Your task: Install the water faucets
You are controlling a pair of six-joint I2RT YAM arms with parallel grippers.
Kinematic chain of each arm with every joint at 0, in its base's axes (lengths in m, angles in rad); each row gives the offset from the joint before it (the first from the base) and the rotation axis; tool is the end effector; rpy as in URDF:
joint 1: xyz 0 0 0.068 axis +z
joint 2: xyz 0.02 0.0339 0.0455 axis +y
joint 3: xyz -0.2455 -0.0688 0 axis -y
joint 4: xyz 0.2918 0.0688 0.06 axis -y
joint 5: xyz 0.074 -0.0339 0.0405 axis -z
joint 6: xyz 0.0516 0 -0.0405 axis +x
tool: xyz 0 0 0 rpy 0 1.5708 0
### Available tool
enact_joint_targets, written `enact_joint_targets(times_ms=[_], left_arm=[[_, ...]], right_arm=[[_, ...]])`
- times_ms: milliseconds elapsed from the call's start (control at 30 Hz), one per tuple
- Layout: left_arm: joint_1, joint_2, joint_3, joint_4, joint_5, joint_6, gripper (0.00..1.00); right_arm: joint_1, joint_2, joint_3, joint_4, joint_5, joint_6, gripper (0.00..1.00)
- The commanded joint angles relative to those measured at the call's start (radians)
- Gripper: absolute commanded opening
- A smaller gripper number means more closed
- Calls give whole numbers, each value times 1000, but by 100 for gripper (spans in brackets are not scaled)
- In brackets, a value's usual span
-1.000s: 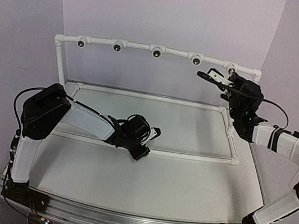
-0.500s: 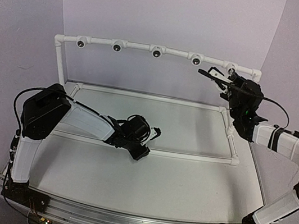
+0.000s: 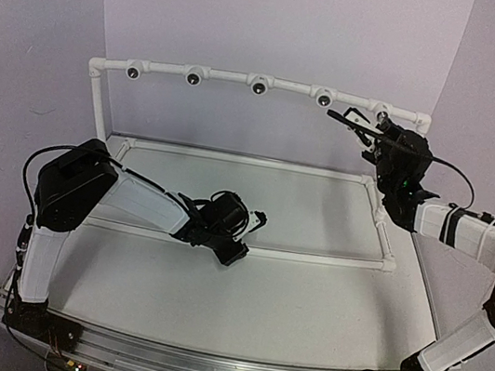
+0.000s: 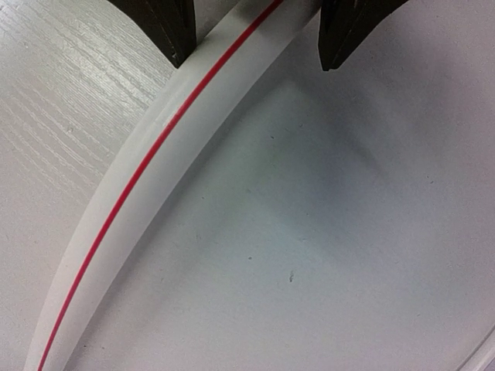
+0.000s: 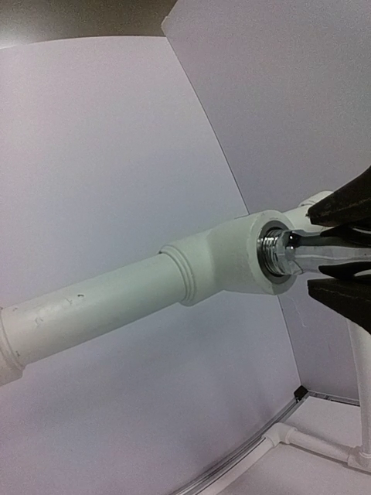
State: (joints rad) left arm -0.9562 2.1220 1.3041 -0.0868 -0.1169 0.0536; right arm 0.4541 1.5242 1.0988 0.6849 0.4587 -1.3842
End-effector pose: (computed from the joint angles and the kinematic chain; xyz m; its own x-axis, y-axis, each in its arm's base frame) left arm 0.2755 -0.3799 0.0523 -0.4115 0.6753 -0.6121 0.7931 0.5963 0.1247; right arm 0.3833 0.1617 0.3238 0.0513 -0.9554 -0.2909 0.2250 0.2949 -0.9287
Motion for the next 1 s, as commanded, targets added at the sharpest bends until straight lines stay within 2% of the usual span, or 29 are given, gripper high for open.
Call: enact_joint_targets(times_ms=[0, 167, 600, 967], left_arm=[[-24, 141, -111, -267, 86, -190, 0], [-26, 145, -115, -267, 92, -194, 0], [-33, 160, -103, -281, 92, -192, 0], [-35, 162, -100, -283, 91, -189, 0]], right_arm=[[-4, 19, 38, 126, -16, -11, 0], [-5, 23, 42, 134, -22, 23, 0], [-9, -13, 70, -21, -63, 210, 0], [-18, -7, 89, -46, -71, 340, 0]])
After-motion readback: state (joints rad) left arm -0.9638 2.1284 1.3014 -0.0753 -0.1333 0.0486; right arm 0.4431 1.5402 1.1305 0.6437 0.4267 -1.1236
